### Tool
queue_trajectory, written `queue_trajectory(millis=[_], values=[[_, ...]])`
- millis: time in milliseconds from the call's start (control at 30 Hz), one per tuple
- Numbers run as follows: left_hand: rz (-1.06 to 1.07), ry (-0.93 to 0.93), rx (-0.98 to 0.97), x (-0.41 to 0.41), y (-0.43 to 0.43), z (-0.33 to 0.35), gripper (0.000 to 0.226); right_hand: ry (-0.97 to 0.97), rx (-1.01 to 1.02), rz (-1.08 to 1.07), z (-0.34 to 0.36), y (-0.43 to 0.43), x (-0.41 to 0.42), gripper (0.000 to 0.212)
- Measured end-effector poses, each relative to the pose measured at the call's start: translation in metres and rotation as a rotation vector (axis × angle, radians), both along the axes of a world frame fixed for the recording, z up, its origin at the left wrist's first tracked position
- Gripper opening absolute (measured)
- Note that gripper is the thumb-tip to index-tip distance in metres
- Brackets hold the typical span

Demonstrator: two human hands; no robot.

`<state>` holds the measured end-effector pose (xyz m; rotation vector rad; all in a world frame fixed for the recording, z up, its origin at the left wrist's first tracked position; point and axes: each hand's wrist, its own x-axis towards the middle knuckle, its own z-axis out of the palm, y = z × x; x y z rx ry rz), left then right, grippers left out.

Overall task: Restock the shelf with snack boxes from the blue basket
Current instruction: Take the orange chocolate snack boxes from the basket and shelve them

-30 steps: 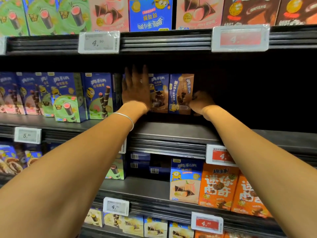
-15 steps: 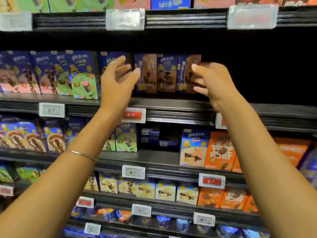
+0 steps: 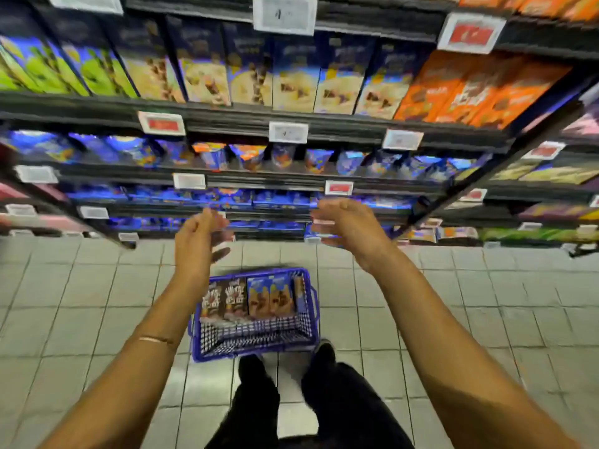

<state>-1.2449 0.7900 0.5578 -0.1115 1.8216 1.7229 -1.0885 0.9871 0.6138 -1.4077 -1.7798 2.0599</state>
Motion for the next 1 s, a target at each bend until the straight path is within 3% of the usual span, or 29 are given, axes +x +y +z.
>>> queue_trajectory(millis=[233, 300, 400, 467, 700, 767, 900, 967, 1000], values=[[0.072, -0.238, -0.270, 0.070, -0.047, -0.129, 0.028, -0.252, -0.132, -0.045, -0.153, -0.052, 0.037, 0.017], [0.061, -0.275, -0.301, 0.087, -0.052, -0.168, 0.031, -0.305, -0.181, -0.036, -0.196, -0.064, 0.045, 0.010], [0.013, -0.291, -0.353, 0.102, -0.051, -0.228, 0.049, -0.347, -0.231, -0.043, -0.263, -0.078, 0.054, 0.004], [-0.018, -0.319, -0.384, 0.106, -0.047, -0.270, 0.056, -0.376, -0.204, -0.019, -0.308, -0.083, 0.056, 0.014], [0.009, -0.278, -0.263, 0.094, -0.017, -0.423, 0.016, -0.392, -0.066, 0.035, -0.474, -0.075, 0.037, 0.014], [0.012, -0.256, -0.208, 0.089, -0.011, -0.465, 0.020, -0.390, 0.017, 0.075, -0.527, -0.072, 0.028, 0.022], [0.035, -0.178, -0.145, 0.089, -0.005, -0.542, 0.020, -0.361, 0.077, 0.131, -0.616, -0.070, 0.022, 0.016], [0.081, -0.124, -0.120, 0.092, -0.001, -0.571, 0.020, -0.349, 0.076, 0.148, -0.648, -0.073, 0.027, 0.036], [0.085, -0.105, -0.116, 0.094, 0.002, -0.583, 0.022, -0.328, 0.096, 0.158, -0.662, -0.074, 0.028, 0.031]])
